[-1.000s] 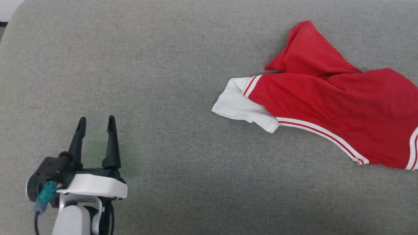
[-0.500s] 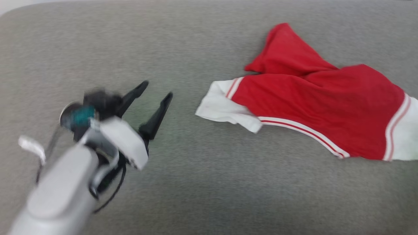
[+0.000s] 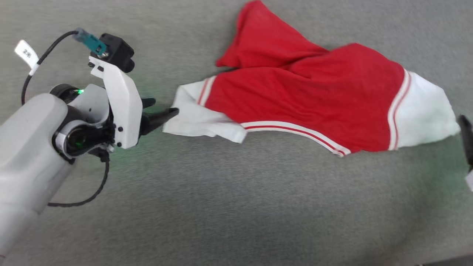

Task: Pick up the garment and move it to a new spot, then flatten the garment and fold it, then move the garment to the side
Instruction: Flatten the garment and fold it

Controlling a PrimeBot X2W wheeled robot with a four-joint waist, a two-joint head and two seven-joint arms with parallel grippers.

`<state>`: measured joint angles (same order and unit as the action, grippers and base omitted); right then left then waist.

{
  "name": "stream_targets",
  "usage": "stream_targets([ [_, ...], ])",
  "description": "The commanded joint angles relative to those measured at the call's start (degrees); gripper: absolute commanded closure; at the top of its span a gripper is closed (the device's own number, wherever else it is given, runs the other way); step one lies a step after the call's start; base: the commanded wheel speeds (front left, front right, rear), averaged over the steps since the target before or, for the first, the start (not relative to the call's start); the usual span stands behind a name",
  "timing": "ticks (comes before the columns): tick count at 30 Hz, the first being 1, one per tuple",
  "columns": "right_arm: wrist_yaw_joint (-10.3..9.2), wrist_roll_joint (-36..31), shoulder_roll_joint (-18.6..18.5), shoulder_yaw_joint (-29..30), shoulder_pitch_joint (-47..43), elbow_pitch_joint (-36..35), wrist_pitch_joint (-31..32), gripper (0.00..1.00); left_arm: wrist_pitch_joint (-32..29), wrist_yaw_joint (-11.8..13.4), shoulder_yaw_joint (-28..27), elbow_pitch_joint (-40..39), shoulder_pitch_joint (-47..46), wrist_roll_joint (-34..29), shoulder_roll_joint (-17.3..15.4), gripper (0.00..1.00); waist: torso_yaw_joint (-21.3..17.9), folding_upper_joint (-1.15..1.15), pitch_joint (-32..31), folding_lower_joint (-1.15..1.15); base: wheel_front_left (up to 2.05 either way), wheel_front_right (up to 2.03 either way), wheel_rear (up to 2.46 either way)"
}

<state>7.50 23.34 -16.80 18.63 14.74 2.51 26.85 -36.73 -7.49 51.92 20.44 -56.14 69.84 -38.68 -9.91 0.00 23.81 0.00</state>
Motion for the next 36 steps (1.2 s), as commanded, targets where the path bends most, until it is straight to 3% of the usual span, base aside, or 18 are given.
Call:
stream_targets([
  [1,-0.02,0.48,0.4,-0.65,0.97,0.13,-0.84,0.0,-0.82,0.06,0.87,1.17,-1.96,0.27,-0.74,0.0,-2.6,0.0,2.26,0.0,0.0,0.0,0.0],
  [8,-0.02,0.96,1.73,-2.31,1.16,0.89,-2.55,0.0,-0.06,0.11,6.36,4.7,-5.41,-0.25,-1.53,0.0,-5.02,0.0,4.36,0.0,0.0,0.0,0.0],
  [14,-0.02,1.21,2.28,-3.09,1.35,1.75,-3.31,0.0,0.89,0.1,11.17,2.47,-6.63,1.75,-1.23,0.0,-5.72,0.0,4.95,0.0,0.0,0.0,0.0],
  [15,-0.02,1.22,2.32,-3.2,1.4,1.91,-3.45,0.0,1.07,0.04,12.07,1.7,-6.85,2.33,-1.26,0.06,-5.77,0.0,5.01,0.0,0.0,0.0,0.0],
  [16,-0.02,1.27,2.34,-3.32,1.47,2.1,-3.52,0.0,1.35,0.04,12.85,1.11,-7.04,2.9,-1.36,0.22,-5.79,0.0,5.05,0.0,0.0,0.0,0.0],
  [17,-0.02,1.3,2.31,-3.5,1.56,2.27,-3.67,0.0,1.54,-0.05,13.63,0.47,-7.43,3.35,-1.62,0.51,-5.79,0.0,5.09,0.0,0.0,0.0,0.0],
  [18,-0.02,1.34,2.26,-3.8,1.67,2.41,-3.71,0.0,1.86,-0.11,14.56,-0.14,-7.85,3.58,-1.87,0.58,-5.79,0.0,5.11,0.0,0.0,0.0,0.0],
  [19,-0.02,1.31,2.08,-4.15,1.8,2.49,-3.7,0.0,2.46,-0.11,15.17,-0.51,-8.3,3.69,-2.16,0.81,-5.77,0.0,5.13,0.0,0.0,0.0,0.0],
  [21,-0.02,1.13,1.66,-4.99,2.13,2.48,-3.39,0.0,3.38,-0.1,16.34,-0.91,-9.42,4.22,-2.76,1.0,-5.7,0.0,5.15,0.0,0.0,0.0,0.0],
  [26,-0.02,1.41,-0.29,-8.56,2.2,1.73,-0.37,0.0,5.37,-0.03,18.53,-2.13,-11.65,5.96,-3.32,1.0,-5.12,0.0,5.34,0.0,0.0,0.0,0.0],
  [36,-0.02,4.91,-6.87,-18.04,4.69,-0.84,12.9,0.0,7.78,-0.02,20.94,-4.66,-14.73,7.11,-2.93,1.0,-3.08,0.0,7.26,0.0,0.0,0.0,0.0],
])
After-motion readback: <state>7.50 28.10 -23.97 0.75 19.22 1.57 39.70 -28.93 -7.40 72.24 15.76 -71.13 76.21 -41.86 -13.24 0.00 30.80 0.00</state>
